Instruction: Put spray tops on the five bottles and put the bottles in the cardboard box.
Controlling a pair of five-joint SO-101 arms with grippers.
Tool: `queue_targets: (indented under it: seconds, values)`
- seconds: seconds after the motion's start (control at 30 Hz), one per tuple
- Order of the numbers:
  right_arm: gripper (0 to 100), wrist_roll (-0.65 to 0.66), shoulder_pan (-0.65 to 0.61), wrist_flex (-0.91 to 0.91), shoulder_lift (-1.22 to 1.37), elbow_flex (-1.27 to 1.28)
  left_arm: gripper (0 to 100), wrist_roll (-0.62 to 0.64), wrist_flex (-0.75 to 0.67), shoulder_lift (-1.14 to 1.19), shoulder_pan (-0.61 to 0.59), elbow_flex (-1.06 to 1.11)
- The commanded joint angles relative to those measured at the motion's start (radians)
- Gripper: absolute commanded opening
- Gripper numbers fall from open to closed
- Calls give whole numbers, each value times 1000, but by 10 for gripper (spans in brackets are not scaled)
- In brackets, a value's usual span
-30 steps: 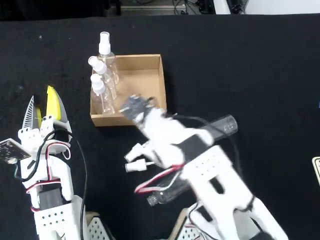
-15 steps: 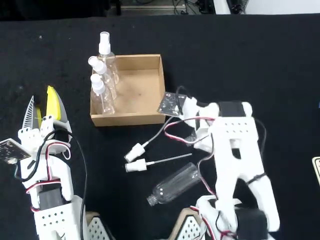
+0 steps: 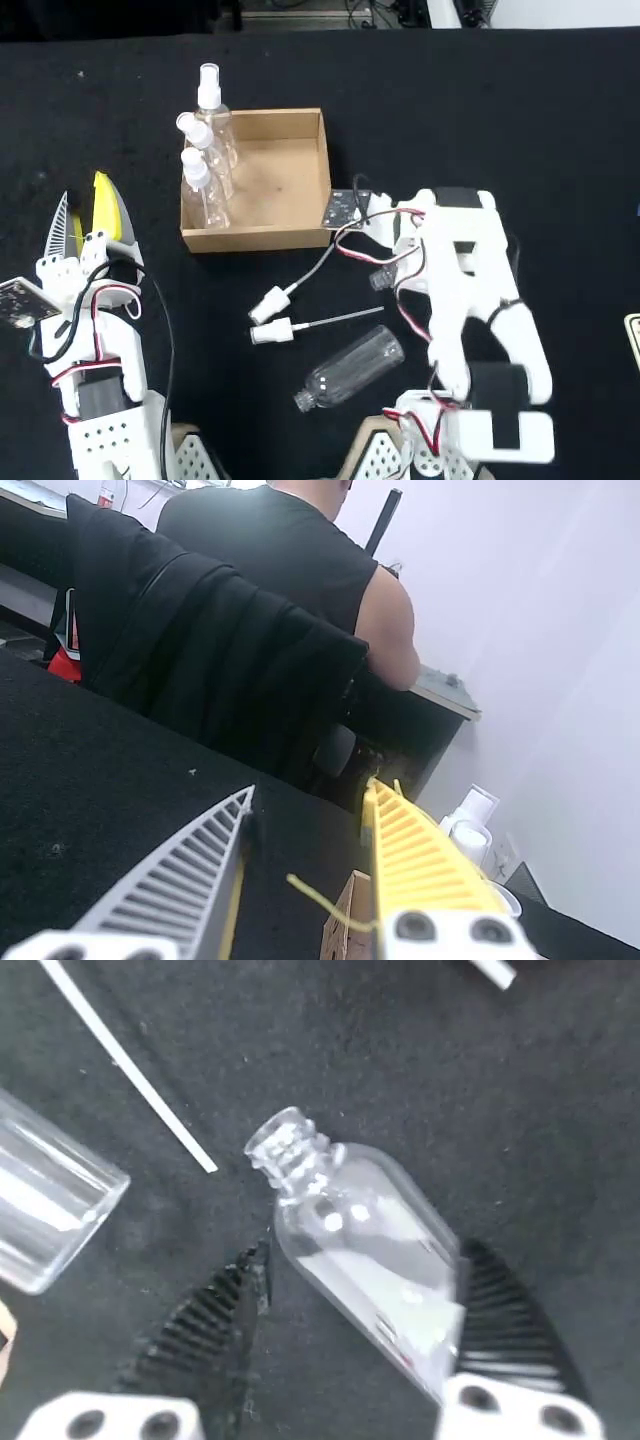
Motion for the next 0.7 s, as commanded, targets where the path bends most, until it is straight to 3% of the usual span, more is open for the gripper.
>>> queue_targets:
  seconds: [0.0,0.27,0.33,0.43,0.57,0.67]
  values:
    - [363,9,43,-46,39,-79,152,8,-20,0,-8,24]
    - [356,8,49,-100,116,-71,152,8,-20,0,-8,24]
    - [245,6,69,-109,139,-81,152,8,-20,0,-8,24]
    - [3,-17,110,-146,173,-110,152,8,-20,0,-8,24]
    - [126,-204,227,-180,186,-163,152,8,-20,0,-8,24]
    - [120,-445,350,-198,193,-193,152,8,-20,0,-8,24]
